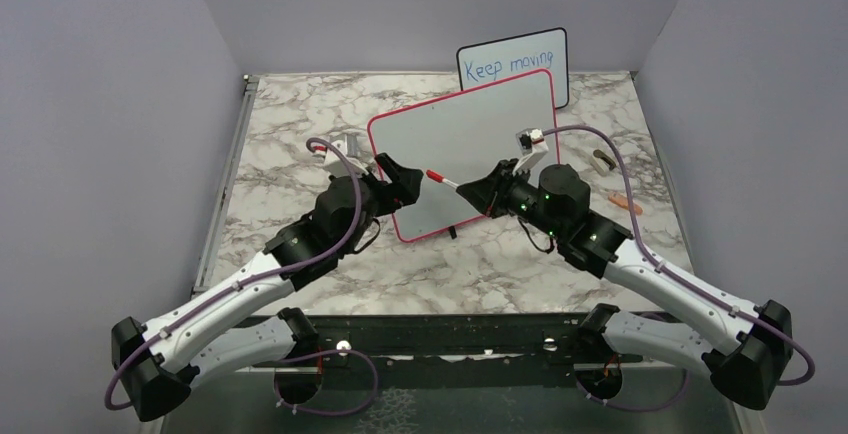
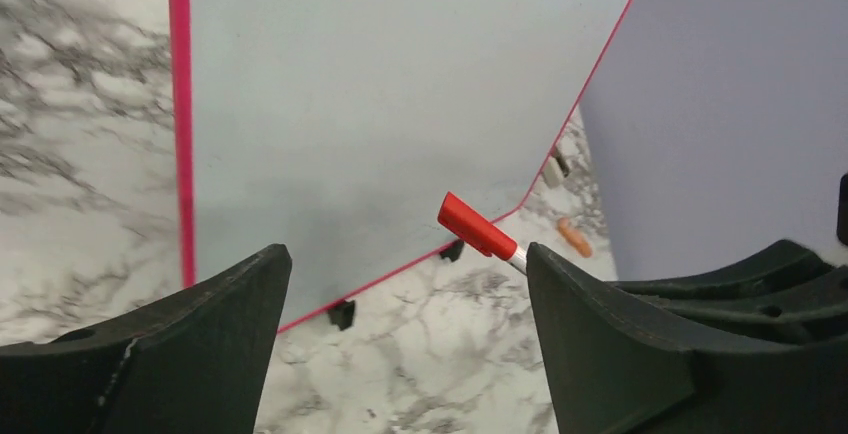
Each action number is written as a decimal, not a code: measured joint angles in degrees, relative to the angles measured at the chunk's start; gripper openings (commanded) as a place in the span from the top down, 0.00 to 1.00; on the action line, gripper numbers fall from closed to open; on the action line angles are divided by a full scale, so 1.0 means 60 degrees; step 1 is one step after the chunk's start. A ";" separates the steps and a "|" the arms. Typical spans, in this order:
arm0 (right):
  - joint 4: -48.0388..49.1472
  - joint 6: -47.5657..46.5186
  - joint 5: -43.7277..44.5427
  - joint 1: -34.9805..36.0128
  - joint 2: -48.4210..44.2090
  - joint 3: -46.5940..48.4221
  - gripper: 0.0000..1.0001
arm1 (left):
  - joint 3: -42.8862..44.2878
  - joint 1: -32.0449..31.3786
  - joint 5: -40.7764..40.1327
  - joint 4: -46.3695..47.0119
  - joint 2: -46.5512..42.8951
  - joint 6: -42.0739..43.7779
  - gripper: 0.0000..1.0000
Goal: Write a sentence on the whiteboard
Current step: Open the whiteboard marker at the center of the board.
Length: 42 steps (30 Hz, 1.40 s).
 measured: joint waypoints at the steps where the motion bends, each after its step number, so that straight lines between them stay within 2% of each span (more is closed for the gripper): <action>1: -0.0302 -0.0066 -0.0066 0.0000 -0.0018 0.0095 0.98 | 0.0000 0.0004 0.0007 -0.0018 -0.0157 0.0623 0.08; 6: -0.1494 -0.0364 -0.0426 0.0000 -0.0015 0.0539 1.00 | -0.0004 0.0004 0.0299 0.0000 -0.1086 0.3858 0.03; 12: -0.2146 -0.0831 -0.1060 0.0000 -0.0120 0.0699 1.00 | -0.0146 0.0004 0.2000 0.0036 -0.2033 0.7715 0.03; 20: -0.2787 -0.1712 -0.1570 0.0000 -0.0710 0.0994 0.99 | -0.0707 0.0004 0.4291 -0.0095 -0.1920 1.1169 0.07; 27: -0.2874 -0.2331 -0.2273 0.0000 -0.0900 0.1188 1.00 | -0.0725 0.0004 0.5526 -0.0142 -0.0984 1.2998 0.12; 32: -0.2881 -0.3075 -0.2940 0.0000 -0.0896 0.1188 0.99 | -0.0721 0.0004 0.6266 -0.0178 -0.0667 1.3686 0.17; 42: -0.3042 -0.4783 -0.4029 0.0000 -0.0703 0.1180 0.99 | -0.0703 0.0004 0.7501 -0.0175 -0.0521 1.3930 0.40</action>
